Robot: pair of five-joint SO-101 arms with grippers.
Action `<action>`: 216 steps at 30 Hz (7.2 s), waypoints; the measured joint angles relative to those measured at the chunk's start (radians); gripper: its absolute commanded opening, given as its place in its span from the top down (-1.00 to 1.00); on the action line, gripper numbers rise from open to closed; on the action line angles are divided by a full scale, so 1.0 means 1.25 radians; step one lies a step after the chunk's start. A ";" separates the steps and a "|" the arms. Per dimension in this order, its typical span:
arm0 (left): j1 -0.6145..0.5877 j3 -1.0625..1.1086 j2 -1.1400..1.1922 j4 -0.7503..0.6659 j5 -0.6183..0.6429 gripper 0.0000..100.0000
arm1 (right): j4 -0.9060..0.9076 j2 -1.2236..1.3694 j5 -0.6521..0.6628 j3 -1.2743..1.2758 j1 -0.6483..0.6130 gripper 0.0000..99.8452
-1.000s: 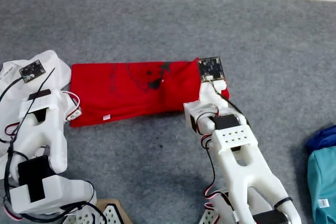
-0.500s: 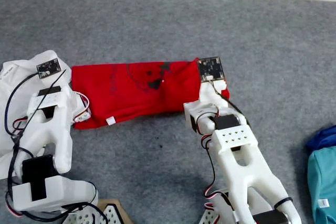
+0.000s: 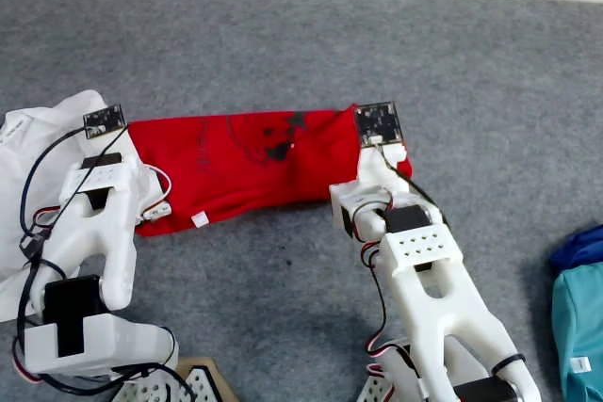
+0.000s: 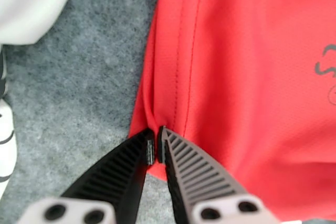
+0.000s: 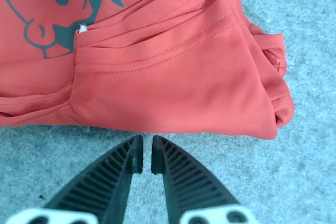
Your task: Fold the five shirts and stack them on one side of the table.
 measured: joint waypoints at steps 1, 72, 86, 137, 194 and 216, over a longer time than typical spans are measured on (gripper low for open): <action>0.000 0.000 0.000 0.000 0.000 0.99 | 0.000 0.000 0.000 0.000 0.000 0.90; 0.841 -1.829 0.919 0.561 0.041 0.98 | -0.001 0.000 -0.110 0.002 0.355 0.90; 0.852 -1.835 0.921 0.574 0.023 0.09 | 0.000 0.000 -0.110 0.002 0.369 0.90; 0.459 -1.090 0.496 0.637 0.232 0.09 | 0.204 0.403 -0.068 -0.546 0.185 0.35; 0.436 -1.070 0.524 0.525 0.239 0.09 | 0.092 0.637 -0.096 -0.587 0.099 0.34; 0.436 -1.051 0.524 0.493 0.239 0.09 | 0.432 0.948 -0.093 -1.043 0.128 0.99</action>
